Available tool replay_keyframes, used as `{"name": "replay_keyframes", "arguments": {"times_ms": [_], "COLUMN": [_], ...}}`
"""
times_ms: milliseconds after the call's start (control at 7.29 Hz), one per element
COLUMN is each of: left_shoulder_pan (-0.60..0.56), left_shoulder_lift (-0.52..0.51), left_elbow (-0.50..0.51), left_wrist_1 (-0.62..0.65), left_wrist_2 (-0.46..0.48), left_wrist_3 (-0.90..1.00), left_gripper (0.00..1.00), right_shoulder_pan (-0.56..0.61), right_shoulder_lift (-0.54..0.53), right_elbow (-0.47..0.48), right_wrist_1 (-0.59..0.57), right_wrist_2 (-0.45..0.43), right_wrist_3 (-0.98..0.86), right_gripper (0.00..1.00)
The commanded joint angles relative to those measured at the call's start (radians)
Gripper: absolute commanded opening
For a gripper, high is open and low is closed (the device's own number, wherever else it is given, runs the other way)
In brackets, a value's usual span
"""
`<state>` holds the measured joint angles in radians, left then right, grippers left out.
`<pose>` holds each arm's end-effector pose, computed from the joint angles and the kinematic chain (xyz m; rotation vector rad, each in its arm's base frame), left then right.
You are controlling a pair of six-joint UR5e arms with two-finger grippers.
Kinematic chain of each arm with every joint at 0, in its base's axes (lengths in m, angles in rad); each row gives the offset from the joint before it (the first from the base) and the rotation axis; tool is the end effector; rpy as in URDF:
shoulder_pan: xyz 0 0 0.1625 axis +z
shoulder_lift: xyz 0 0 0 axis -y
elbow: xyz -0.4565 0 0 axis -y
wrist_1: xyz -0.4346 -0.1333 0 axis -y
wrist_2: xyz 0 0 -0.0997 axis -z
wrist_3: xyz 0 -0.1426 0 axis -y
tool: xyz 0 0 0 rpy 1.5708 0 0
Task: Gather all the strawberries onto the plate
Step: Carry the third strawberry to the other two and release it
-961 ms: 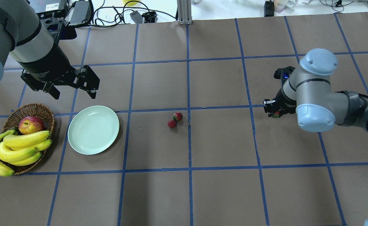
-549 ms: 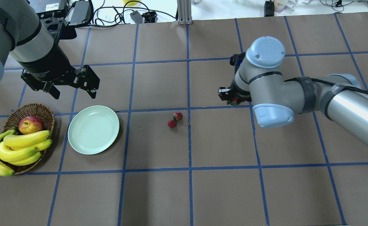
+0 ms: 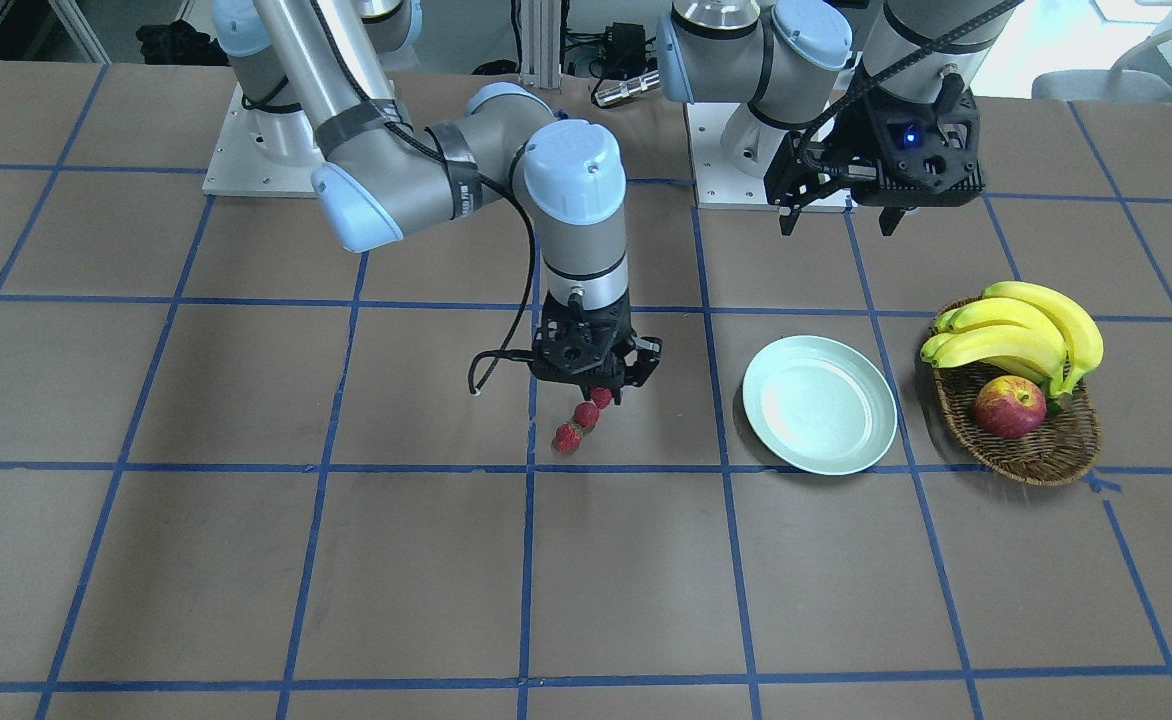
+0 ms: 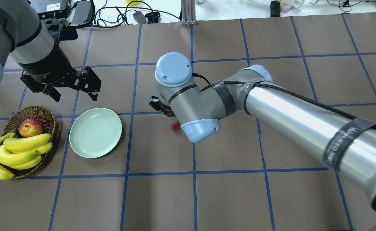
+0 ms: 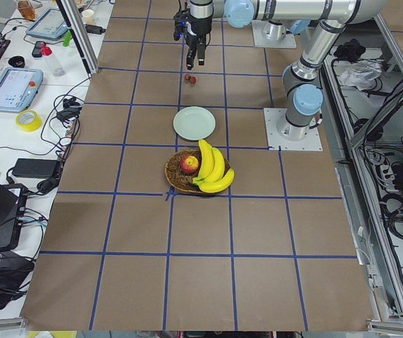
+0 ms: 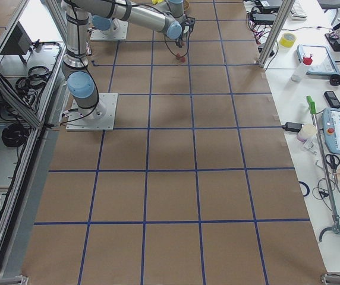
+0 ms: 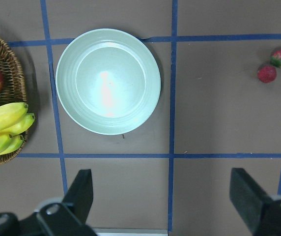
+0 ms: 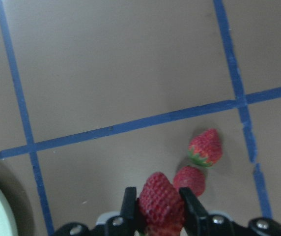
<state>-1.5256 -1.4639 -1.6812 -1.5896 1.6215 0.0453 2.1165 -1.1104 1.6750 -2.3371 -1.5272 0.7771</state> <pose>-0.1041 -0.4876 0.4703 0.0010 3.0917 0.0380 0.4806 -0.5227 0.2193 0.3371 2.9578 -0.1979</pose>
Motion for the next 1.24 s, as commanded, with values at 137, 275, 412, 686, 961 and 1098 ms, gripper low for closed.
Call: {"name": "replay_keyframes", "arguments": {"times_ms": [137, 275, 412, 686, 961, 1098], "left_shoulder_pan": [-0.004, -0.002, -0.002, -0.004, -0.004, -0.004], "left_shoulder_lift": [-0.001, -0.001, -0.001, -0.004, -0.003, -0.004], "left_elbow": [0.0, 0.0, 0.0, -0.002, 0.0, -0.002], "left_wrist_1": [0.002, 0.002, 0.002, 0.002, 0.002, 0.003], "left_wrist_2": [0.003, 0.003, 0.0, 0.001, 0.001, 0.001], "left_wrist_3": [0.001, 0.001, 0.001, -0.002, -0.001, -0.002], "left_gripper": [1.0, 1.0, 1.0, 1.0, 1.0, 1.0], "right_shoulder_pan": [0.065, 0.065, 0.065, 0.066, 0.066, 0.066], "right_shoulder_lift": [0.116, 0.135, 0.133, 0.13, 0.11, 0.089], "right_elbow": [-0.061, -0.051, -0.037, -0.015, 0.003, 0.002], "right_wrist_1": [0.002, -0.001, 0.001, 0.002, 0.005, 0.031], "right_wrist_2": [-0.039, -0.039, -0.039, -0.037, -0.036, -0.039], "right_wrist_3": [0.077, 0.077, 0.077, 0.068, 0.054, 0.004], "right_gripper": [0.07, 0.2, 0.39, 1.0, 1.0, 1.0]}}
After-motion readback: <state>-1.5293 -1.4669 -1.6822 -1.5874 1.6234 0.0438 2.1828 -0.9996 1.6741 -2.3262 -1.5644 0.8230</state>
